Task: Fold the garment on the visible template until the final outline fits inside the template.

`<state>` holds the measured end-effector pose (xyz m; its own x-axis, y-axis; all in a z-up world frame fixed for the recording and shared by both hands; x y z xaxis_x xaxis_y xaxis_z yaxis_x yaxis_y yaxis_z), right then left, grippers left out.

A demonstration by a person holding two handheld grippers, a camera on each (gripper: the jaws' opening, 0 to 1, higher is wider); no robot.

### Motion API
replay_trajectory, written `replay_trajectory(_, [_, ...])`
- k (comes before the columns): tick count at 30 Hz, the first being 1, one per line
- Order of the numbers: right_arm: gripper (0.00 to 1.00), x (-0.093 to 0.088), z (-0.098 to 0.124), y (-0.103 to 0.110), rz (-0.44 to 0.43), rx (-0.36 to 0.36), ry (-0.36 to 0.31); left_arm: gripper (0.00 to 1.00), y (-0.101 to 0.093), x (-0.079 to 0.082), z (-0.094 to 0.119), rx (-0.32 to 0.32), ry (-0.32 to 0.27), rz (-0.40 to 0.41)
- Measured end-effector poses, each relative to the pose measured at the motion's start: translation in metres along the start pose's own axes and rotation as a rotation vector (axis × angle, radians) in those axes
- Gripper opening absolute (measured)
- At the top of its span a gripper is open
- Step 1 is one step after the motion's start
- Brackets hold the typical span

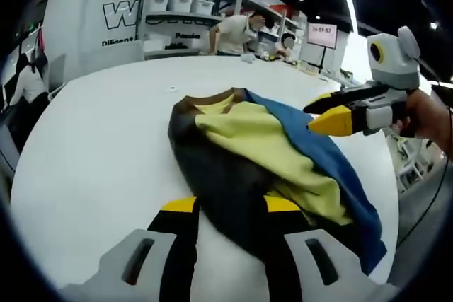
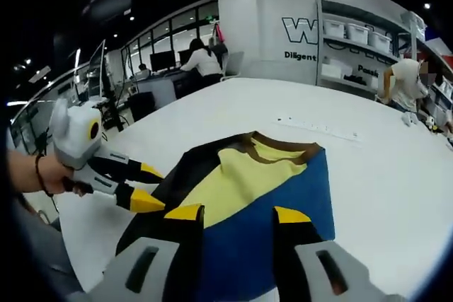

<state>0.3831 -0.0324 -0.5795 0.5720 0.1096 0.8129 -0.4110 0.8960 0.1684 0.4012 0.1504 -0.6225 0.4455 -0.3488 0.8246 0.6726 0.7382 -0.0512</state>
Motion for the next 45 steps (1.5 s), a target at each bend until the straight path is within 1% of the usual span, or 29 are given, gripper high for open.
replay_trajectory(3, [0.34,-0.013,0.002,0.000,0.008,-0.006,0.030,0.25,-0.002,-0.001,-0.003,0.003,0.002,-0.002])
replay_trajectory(6, [0.34,-0.023,0.004,0.006,0.010,0.020,0.060,0.23,-0.004,-0.004,-0.006,0.004,0.011,-0.005])
replay_trajectory(9, [0.35,-0.030,0.006,0.012,0.019,0.034,0.075,0.18,-0.006,-0.006,-0.005,0.002,0.012,-0.008])
replay_trajectory(14, [0.34,-0.039,0.008,0.022,0.043,0.070,0.107,0.14,-0.008,-0.007,-0.008,0.022,0.011,-0.041])
replay_trajectory(16, [0.33,-0.042,0.007,0.027,0.082,0.092,0.133,0.07,-0.010,-0.006,-0.007,0.020,0.012,-0.049])
replay_trajectory(19, [0.32,-0.047,0.003,0.028,0.117,0.087,0.161,0.03,-0.008,-0.005,-0.004,0.022,0.010,-0.029])
replay_trajectory(21, [0.31,-0.050,0.001,0.029,0.127,0.083,0.169,0.01,-0.008,-0.002,0.000,0.012,-0.008,0.011])
replay_trajectory(27, [0.27,-0.055,-0.001,0.028,0.149,0.078,0.188,0.00,-0.003,0.005,0.015,0.005,-0.027,0.038])
replay_trajectory(30, [0.25,-0.056,-0.002,0.028,0.155,0.079,0.197,0.00,0.000,0.004,0.018,0.016,-0.031,0.038])
replay_trajectory(33, [0.20,-0.059,-0.004,0.030,0.167,0.080,0.210,0.00,0.002,0.001,0.020,0.014,-0.023,0.053])
replay_trajectory(35, [0.17,-0.060,-0.004,0.031,0.195,0.073,0.213,0.00,0.003,0.000,0.023,0.020,-0.018,0.052])
replay_trajectory(38, [0.00,-0.058,-0.003,0.030,0.190,0.071,0.211,0.00,0.006,0.002,0.027,0.038,-0.019,0.045])
replay_trajectory(39, [0.00,-0.057,0.000,0.028,0.183,0.063,0.210,0.00,0.007,0.002,0.031,0.052,-0.020,0.039])
replay_trajectory(41, [0.00,-0.056,0.003,0.028,0.142,0.075,0.203,0.00,0.009,0.004,0.035,0.070,-0.026,0.031])
replay_trajectory(43, [0.00,-0.060,0.001,0.025,0.166,0.071,0.213,0.00,0.012,0.005,0.039,0.078,-0.033,0.039])
replay_trajectory(44, [0.00,-0.060,0.002,0.024,0.164,0.070,0.214,0.00,0.013,0.006,0.041,0.083,-0.035,0.041])
replay_trajectory(45, [0.00,-0.059,0.004,0.023,0.135,0.067,0.214,0.00,0.014,0.006,0.042,0.088,-0.032,0.038])
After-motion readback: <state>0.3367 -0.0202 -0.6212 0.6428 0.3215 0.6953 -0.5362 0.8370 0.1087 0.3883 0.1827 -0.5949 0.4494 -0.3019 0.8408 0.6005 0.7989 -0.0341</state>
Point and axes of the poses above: the point that each gripper's makers call its tool centre point, and the gripper's own axes: z roughly backward along the fingers, y roughly to its left, x roughly out of its top, the point moved 6 cm from there along z, roughly backward along the fingers, and after that the axes turned 7 degrees about -z, right-handed, at the moved point
